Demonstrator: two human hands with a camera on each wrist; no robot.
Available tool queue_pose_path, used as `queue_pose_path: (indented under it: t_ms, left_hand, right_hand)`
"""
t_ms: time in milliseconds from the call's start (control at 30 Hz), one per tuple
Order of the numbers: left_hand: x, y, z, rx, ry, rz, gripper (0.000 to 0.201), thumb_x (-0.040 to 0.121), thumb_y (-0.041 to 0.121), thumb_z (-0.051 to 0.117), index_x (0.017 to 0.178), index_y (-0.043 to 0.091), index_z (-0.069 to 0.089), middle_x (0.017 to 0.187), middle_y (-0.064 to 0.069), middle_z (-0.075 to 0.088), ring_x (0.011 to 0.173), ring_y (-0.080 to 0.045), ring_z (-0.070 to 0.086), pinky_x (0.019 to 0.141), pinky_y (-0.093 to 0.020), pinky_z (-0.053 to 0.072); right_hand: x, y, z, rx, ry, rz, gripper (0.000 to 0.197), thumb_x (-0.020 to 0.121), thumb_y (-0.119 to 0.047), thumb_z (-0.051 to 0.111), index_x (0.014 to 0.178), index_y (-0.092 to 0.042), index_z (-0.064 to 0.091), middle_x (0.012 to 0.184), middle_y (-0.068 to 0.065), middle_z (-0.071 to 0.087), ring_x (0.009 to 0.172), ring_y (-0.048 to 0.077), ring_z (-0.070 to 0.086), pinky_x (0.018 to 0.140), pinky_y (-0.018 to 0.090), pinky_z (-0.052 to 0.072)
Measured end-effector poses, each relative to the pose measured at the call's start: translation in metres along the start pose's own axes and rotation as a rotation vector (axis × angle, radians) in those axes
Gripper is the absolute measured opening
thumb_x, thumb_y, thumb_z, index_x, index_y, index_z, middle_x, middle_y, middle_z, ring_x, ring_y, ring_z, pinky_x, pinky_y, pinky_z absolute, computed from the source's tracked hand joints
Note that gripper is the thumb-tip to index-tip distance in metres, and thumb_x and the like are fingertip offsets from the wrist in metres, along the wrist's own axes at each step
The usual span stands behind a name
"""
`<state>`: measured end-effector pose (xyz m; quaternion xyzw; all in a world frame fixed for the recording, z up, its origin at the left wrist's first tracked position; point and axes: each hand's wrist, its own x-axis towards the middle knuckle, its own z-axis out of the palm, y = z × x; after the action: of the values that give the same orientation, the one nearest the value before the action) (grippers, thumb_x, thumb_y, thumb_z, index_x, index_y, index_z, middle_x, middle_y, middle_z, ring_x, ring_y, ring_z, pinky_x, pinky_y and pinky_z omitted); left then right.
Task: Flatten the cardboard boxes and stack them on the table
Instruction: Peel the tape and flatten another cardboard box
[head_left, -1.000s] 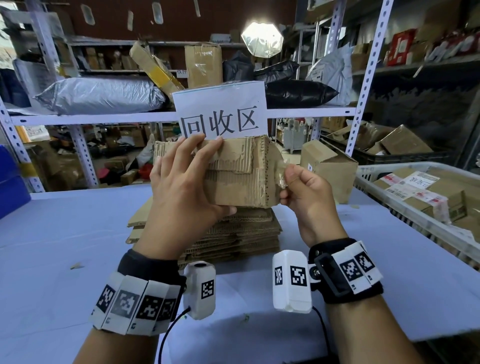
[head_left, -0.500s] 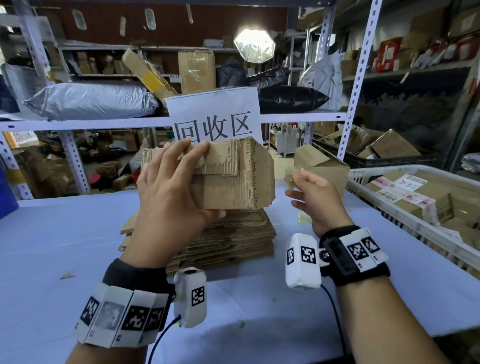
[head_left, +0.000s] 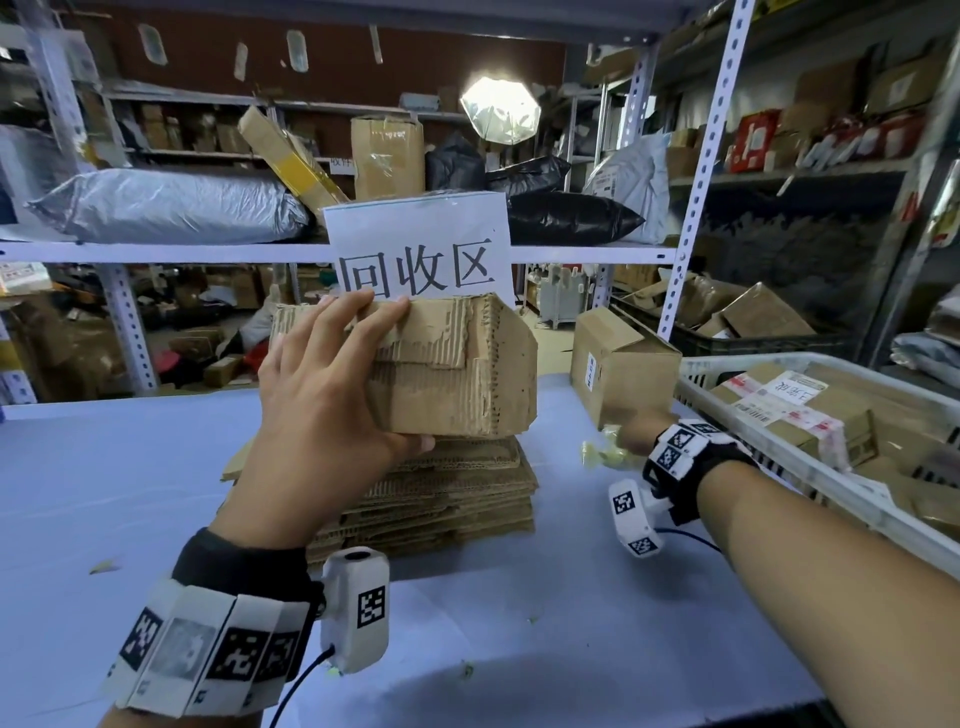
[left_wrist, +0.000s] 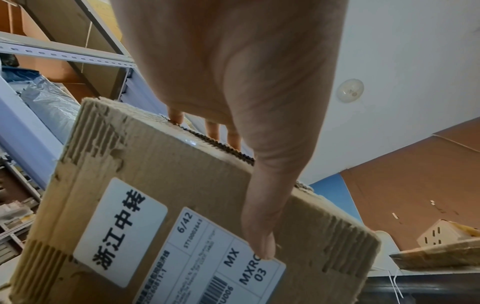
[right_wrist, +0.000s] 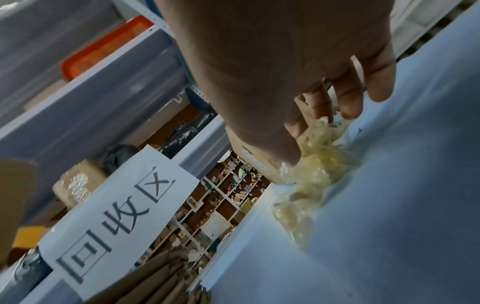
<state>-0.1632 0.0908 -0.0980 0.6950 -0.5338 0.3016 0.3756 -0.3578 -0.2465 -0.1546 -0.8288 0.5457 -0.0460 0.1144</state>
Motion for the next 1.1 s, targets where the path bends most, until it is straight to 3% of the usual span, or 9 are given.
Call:
queue_pose_path:
  t_ms: [133,267,400,500,700,867,1000,1033,1100]
  left_hand:
    - [0.003,0.001,0.000,0.003,-0.010,0.000,0.121,0.047,0.053,0.093,0.152,0.039,0.036,0.158,0.006,0.035,0.149,-0.023,0.025,0.116,-0.053,0.022]
    - [0.015,0.006,-0.003,0.016,-0.050,0.000,0.112,0.049,0.063,0.077,0.151,0.039,0.039,0.157,0.005,0.037,0.148,-0.026,0.028,0.115,-0.055,0.024]
    - [0.035,0.010,-0.004,0.051,-0.125,0.013,0.112,0.054,0.056,0.090,0.152,0.042,0.036,0.157,0.008,0.035,0.146,-0.020,0.024,0.115,-0.053,0.019]
    - [0.051,0.012,-0.002,0.085,-0.186,0.025,0.112,0.056,0.056,0.090,0.152,0.044,0.034,0.156,0.009,0.034,0.143,-0.019,0.023,0.115,-0.053,0.018]
    - [0.072,0.014,0.008,0.164,-0.281,0.047,0.112,0.057,0.063,0.086,0.152,0.049,0.028,0.154,0.009,0.032,0.143,-0.027,0.023,0.118,-0.056,0.016]
    - [0.083,0.013,0.008,0.179,-0.284,0.052,0.114,0.055,0.067,0.085,0.152,0.048,0.028,0.153,0.010,0.033,0.143,-0.026,0.023,0.118,-0.056,0.017]
    - [0.089,0.012,0.008,0.183,-0.288,0.049,0.113,0.056,0.068,0.084,0.152,0.048,0.028,0.152,0.010,0.034,0.141,-0.024,0.023,0.116,-0.056,0.018]
    - [0.089,0.011,0.009,0.185,-0.291,0.049,0.113,0.056,0.069,0.084,0.152,0.048,0.027,0.152,0.010,0.034,0.141,-0.024,0.023,0.116,-0.056,0.018]
    - [0.089,0.011,0.011,0.190,-0.294,0.052,0.114,0.055,0.070,0.083,0.152,0.049,0.026,0.153,0.009,0.034,0.141,-0.025,0.024,0.116,-0.056,0.019]
  right_hand:
    - [0.011,-0.012,0.000,-0.001,0.014,-0.009,0.035,0.097,-0.034,0.056,0.122,-0.011,0.056,0.134,0.014,0.056,0.122,0.031,0.055,0.105,0.041,0.046]
    - [0.015,-0.025,-0.003,0.004,0.062,-0.014,0.047,0.094,-0.033,0.058,0.134,-0.009,0.055,0.134,0.012,0.057,0.121,0.030,0.055,0.101,0.038,0.047]
    - [0.016,-0.024,-0.003,-0.055,0.124,-0.059,0.032,0.092,-0.024,0.057,0.121,-0.011,0.061,0.120,0.010,0.064,0.106,0.028,0.061,0.085,0.034,0.049]
    - [0.012,-0.024,-0.006,-0.071,0.163,-0.115,0.018,0.094,-0.015,0.053,0.107,-0.009,0.063,0.109,0.011,0.068,0.095,0.028,0.064,0.079,0.031,0.049]
    - [-0.002,-0.026,-0.018,-0.014,0.223,-0.156,0.025,0.083,-0.008,0.059,0.106,-0.006,0.069,0.103,0.014,0.070,0.096,0.031,0.066,0.087,0.037,0.056]
    - [-0.015,-0.038,-0.022,-0.123,0.215,-0.161,0.028,0.088,-0.019,0.059,0.112,-0.007,0.066,0.113,0.011,0.066,0.103,0.028,0.063,0.085,0.032,0.051]
    - [-0.025,-0.045,-0.033,-0.049,0.254,-0.163,0.008,0.086,-0.015,0.054,0.083,-0.010,0.060,0.109,0.016,0.061,0.088,0.031,0.061,0.066,0.029,0.043]
    - [-0.028,-0.047,-0.035,-0.030,0.266,-0.165,0.008,0.086,-0.015,0.053,0.085,-0.012,0.060,0.112,0.017,0.057,0.089,0.031,0.061,0.066,0.029,0.042]
    - [-0.035,-0.050,-0.040,0.008,0.294,-0.160,0.021,0.088,-0.018,0.053,0.107,-0.017,0.063,0.126,0.015,0.046,0.087,0.029,0.061,0.067,0.030,0.042]
